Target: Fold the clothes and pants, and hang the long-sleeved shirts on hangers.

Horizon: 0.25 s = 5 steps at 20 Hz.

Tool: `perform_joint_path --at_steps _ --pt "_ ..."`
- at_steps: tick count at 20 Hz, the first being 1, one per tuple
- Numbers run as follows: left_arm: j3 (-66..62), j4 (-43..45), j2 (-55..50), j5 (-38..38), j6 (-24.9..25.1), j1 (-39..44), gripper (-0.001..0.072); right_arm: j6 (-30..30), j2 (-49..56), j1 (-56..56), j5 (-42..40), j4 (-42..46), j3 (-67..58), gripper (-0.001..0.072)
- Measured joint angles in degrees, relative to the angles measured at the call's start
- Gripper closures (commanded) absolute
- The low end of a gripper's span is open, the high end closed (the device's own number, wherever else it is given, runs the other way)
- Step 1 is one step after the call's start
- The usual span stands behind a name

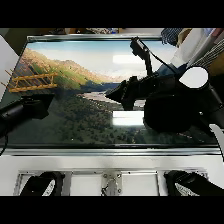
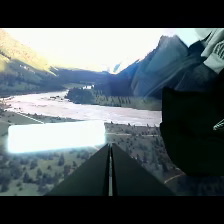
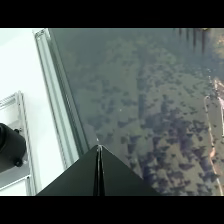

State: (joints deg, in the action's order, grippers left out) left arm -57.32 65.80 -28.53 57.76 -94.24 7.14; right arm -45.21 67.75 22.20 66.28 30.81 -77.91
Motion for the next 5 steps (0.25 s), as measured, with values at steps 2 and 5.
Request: perform_joint_path --at_steps 2,5 --pt "1.5 0.0 1.1 -1.0 -0.8 0.0 0.0693 0.0 0.0 0.0 0.0 0.0 0.0 0.0698" --pt "2.5 0.0 1.9 -1.9 -1.3 0.0 0.0693 0.0 0.0 0.1 0.2 0.0 0.0 0.0698"
